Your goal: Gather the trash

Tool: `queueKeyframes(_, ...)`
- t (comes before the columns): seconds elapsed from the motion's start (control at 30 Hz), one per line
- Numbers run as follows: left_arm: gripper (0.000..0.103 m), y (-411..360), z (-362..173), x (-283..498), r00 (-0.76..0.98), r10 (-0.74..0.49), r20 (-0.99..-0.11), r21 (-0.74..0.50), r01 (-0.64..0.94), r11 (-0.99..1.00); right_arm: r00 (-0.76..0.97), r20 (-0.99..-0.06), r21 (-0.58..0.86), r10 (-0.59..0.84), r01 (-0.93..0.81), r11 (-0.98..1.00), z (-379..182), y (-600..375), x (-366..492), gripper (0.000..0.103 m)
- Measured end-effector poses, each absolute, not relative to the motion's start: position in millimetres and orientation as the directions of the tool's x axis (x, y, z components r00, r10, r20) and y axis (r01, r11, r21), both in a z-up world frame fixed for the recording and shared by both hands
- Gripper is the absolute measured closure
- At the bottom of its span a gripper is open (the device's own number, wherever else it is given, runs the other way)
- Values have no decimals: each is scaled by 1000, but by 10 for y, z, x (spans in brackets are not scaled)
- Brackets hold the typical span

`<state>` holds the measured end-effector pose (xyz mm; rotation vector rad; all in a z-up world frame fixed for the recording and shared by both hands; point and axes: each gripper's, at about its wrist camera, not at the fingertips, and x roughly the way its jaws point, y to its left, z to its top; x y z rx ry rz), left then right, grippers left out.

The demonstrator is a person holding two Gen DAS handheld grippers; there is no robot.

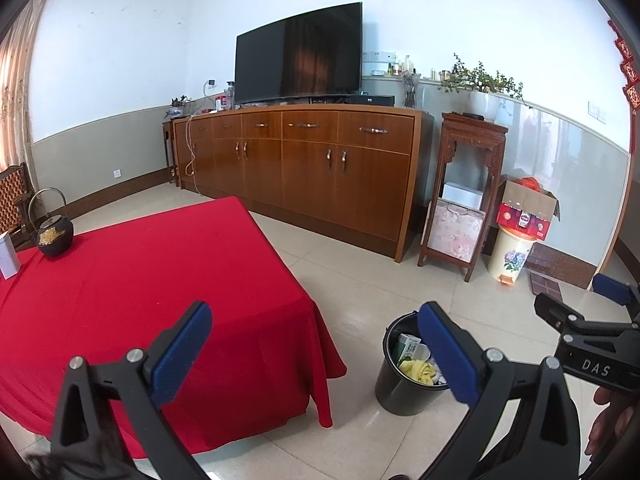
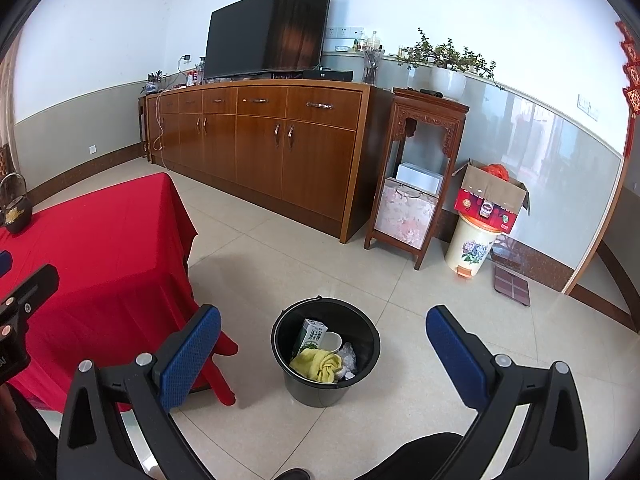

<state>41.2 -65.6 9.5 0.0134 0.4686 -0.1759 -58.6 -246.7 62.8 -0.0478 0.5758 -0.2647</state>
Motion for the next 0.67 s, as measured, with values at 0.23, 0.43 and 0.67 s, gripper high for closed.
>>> queueKeyframes(0.23,0,-662,82,425,871,-175,-459,-32,181,983,806,-531,-120,-262,235,965,631,-2467,-586,0)
queueKeyframes(0.43,0,-664,75,439,873,-174,-455,-27,182,983,806,-531,-119,-262,235,965,631,-2472,-587,0)
queueKeyframes(0.67,0,-647,59,469,871,-169,-462,-38,171,985,803,-535,-111,-263,242,964,652,-2484,-574,0)
